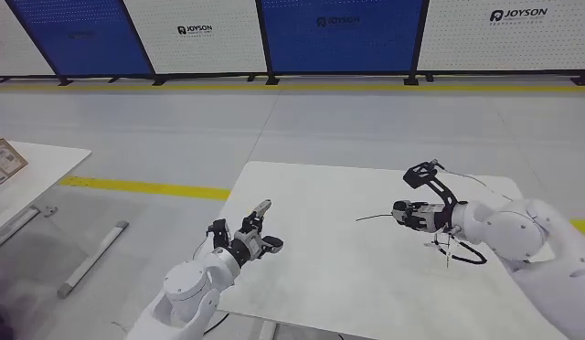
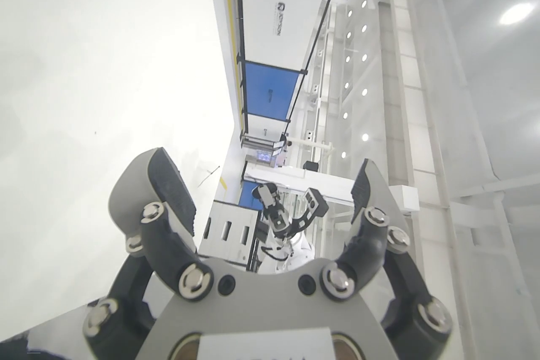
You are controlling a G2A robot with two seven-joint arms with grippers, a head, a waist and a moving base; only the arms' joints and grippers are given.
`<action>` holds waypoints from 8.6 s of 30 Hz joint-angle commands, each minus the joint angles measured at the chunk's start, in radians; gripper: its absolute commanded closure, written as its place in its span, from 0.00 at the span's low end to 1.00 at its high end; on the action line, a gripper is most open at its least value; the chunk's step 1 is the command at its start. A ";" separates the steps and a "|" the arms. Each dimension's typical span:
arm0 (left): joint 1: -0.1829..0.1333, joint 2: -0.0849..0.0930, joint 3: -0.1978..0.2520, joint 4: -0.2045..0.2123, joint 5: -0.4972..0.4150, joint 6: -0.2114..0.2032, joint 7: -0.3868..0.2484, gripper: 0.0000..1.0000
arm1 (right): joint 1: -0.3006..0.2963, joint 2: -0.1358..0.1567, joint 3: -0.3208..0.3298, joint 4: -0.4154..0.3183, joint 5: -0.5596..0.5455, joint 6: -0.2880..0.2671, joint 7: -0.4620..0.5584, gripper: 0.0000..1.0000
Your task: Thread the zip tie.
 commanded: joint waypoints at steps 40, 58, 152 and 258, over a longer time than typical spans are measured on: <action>-0.296 0.191 0.433 0.029 -0.675 0.000 0.280 0.00 | 0.080 -0.067 -0.189 -0.127 -0.518 -0.159 -0.101 1.00; -0.466 0.198 0.592 0.086 -0.913 0.000 0.448 0.00 | 0.137 -0.051 -0.345 -0.237 -0.702 -0.159 -0.097 1.00; -0.386 0.021 0.669 0.162 -0.135 -0.232 0.538 1.00 | -0.142 0.079 -0.021 -0.172 -0.096 -0.159 -0.120 0.00; -0.254 -0.124 0.683 0.134 0.391 -0.278 0.613 0.76 | -0.047 -0.276 0.035 0.580 0.847 -0.159 0.458 1.00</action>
